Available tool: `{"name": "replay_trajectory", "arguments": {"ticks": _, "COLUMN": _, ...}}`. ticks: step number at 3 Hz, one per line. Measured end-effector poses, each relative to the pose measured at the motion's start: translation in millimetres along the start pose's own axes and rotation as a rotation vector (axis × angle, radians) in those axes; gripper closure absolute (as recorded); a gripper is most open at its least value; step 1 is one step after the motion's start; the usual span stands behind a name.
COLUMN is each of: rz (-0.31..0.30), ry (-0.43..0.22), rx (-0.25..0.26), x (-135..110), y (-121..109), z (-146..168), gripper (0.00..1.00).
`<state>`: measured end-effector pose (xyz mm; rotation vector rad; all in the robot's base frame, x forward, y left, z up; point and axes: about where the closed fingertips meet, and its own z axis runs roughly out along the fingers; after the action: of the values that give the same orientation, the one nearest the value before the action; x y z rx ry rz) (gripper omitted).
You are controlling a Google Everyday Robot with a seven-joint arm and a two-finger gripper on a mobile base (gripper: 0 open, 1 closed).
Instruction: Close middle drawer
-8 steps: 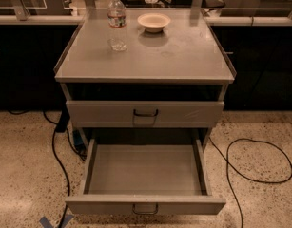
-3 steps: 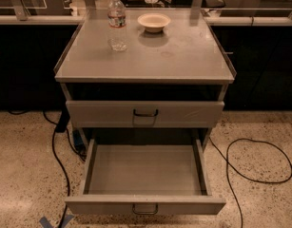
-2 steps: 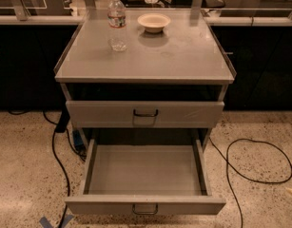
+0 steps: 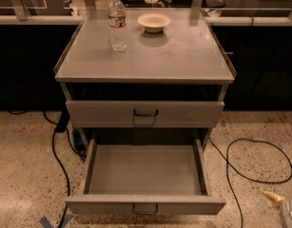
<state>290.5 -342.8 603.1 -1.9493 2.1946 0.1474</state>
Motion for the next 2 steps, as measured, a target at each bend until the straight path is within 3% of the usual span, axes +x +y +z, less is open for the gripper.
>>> {"name": "replay_trajectory", "arguments": {"ticks": 2, "rz": 0.001, "ry": -0.003, "rx": -0.004, "x": 2, "y": 10, "z": 15, "gripper": 0.00}}
